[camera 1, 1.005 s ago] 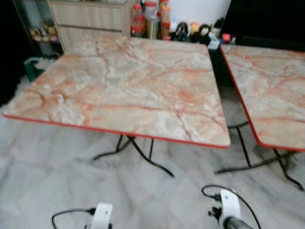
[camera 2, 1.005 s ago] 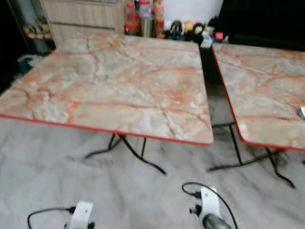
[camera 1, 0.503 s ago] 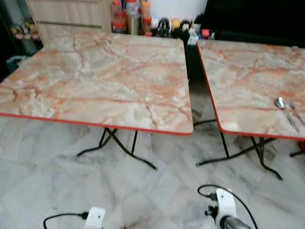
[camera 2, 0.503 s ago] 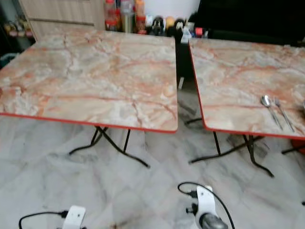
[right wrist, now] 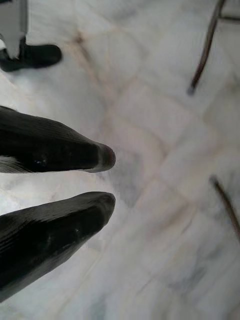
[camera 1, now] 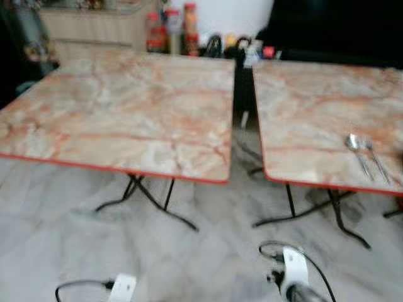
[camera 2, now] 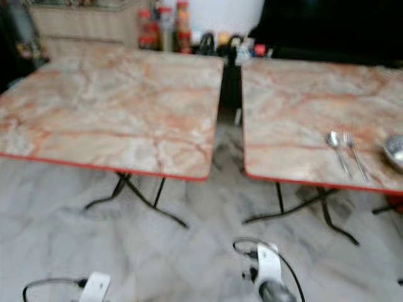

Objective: Setting the table

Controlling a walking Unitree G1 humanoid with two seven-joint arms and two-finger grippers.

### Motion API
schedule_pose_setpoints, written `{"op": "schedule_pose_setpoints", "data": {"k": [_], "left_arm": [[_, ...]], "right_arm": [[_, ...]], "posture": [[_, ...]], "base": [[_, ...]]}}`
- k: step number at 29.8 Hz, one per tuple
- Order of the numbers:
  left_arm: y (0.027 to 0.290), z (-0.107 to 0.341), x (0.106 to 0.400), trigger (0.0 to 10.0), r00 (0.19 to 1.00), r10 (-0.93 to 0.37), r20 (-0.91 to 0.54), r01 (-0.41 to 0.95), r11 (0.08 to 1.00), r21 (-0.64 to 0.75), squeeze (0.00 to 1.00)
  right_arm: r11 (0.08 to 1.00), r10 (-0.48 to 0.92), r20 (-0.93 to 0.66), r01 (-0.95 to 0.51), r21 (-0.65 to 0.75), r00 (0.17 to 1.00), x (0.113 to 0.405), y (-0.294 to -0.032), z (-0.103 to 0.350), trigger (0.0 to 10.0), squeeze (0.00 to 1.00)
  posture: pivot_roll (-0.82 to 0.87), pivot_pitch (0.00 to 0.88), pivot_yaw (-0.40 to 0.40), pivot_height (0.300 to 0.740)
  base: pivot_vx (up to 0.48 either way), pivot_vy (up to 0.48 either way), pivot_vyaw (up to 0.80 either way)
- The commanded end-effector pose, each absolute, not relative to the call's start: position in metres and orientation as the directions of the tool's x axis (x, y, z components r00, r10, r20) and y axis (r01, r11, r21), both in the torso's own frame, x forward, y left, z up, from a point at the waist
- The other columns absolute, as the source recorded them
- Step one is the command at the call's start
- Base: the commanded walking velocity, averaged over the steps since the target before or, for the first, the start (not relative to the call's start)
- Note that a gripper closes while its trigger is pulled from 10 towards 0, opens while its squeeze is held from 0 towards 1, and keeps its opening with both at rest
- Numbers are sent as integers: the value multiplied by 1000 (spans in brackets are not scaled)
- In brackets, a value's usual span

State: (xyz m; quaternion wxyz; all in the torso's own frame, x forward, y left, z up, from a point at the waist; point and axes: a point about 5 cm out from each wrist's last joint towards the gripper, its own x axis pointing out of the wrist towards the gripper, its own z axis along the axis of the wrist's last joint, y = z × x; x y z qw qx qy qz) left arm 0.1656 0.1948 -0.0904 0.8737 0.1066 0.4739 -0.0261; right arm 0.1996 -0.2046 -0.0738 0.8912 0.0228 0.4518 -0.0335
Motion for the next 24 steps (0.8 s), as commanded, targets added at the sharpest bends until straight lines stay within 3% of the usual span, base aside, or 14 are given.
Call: {"op": "schedule_pose_setpoints", "data": {"k": [1, 15, 22, 24], "left_arm": [[187, -92, 165, 10000, 542, 37, -840, 159, 977, 145, 0], [194, -92, 161, 10000, 536, 36, -844, 160, 977, 143, 0], [195, -93, 158, 10000, 530, 42, -847, 155, 977, 146, 0], [194, -94, 157, 10000, 527, 42, -849, 156, 977, 145, 0]], "right_arm": [[994, -66, -801, 108, -1, 595, 201, -213, -72, 10000, 0], [990, -96, -802, 142, -14, 590, 200, -214, -72, 10000, 0], [988, -100, -804, 152, -13, 586, 201, -214, -72, 10000, 0], [988, -101, -804, 151, -14, 586, 201, -214, -72, 10000, 0]], "posture": [[6, 20, -58, 736], [4, 43, -58, 736], [3, 53, -57, 736], [3, 53, -57, 736]], "base": [[382, -270, 0], [48, -410, 0], [0, 0, 0], [0, -480, 0]]}}
